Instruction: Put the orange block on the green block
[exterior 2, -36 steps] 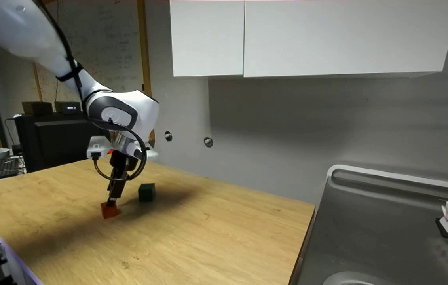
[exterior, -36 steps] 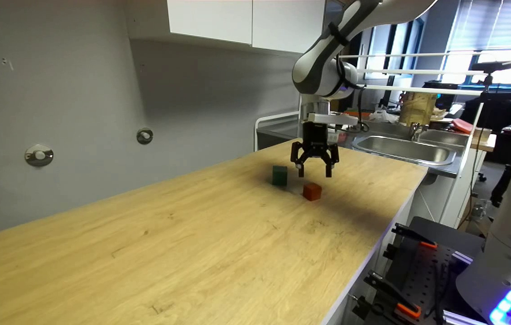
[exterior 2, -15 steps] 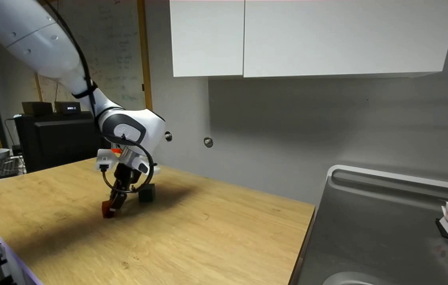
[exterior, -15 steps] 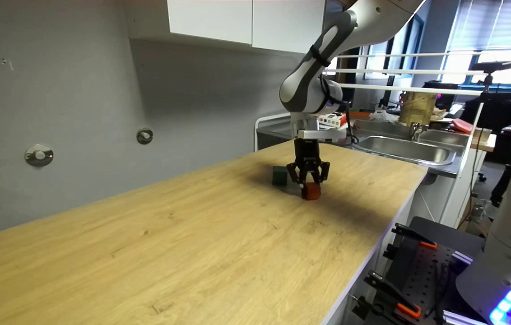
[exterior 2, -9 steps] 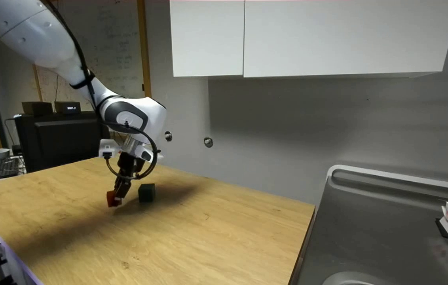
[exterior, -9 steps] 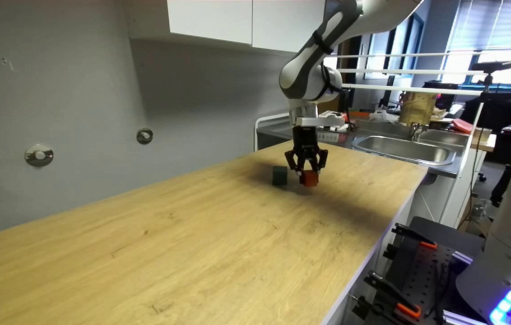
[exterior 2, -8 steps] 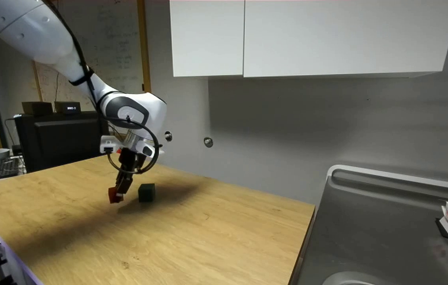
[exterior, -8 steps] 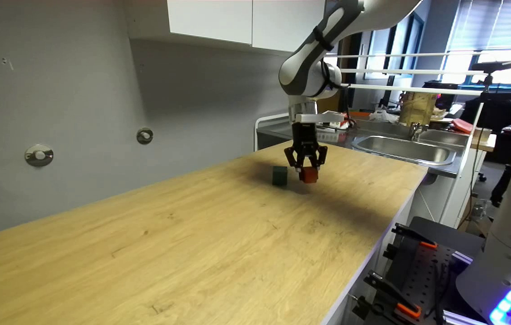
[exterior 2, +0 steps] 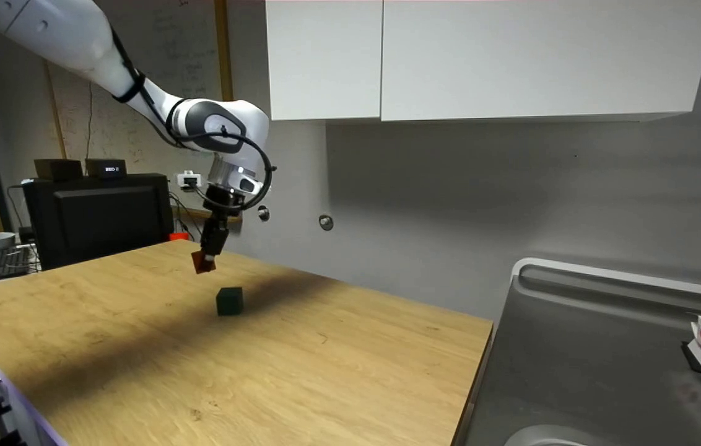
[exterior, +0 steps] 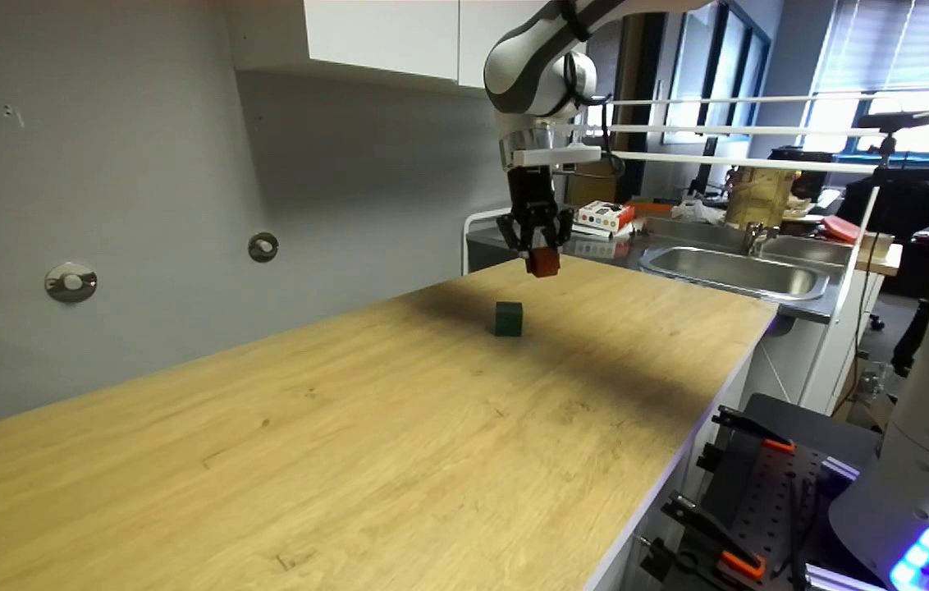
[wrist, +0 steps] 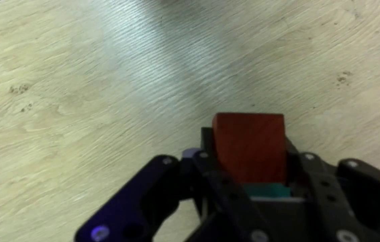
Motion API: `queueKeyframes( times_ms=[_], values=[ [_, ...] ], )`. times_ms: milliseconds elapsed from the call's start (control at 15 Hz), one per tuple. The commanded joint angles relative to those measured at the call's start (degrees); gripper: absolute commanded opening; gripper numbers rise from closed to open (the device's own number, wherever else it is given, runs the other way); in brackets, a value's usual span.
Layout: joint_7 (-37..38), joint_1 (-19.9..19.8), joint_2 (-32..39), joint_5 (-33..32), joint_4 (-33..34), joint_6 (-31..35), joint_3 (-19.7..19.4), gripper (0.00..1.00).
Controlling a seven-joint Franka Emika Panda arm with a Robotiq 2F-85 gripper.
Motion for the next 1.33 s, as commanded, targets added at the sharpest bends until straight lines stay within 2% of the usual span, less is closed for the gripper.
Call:
queueKeyframes(
  times_ms=[0,267,533,1267],
  values=[
    [2.24,1.15,5.18,-2.65,10.52,-6.40,0.34,0.19],
    [1.64,1.80,10.74,-2.70,18.64,-10.29,0.49,0.19],
    [1.03,1.91,16.07,-1.78,23.69,-12.11,0.64,0.19],
    [0.50,1.56,23.98,-0.15,28.35,-12.24,0.89,0.19]
  ],
)
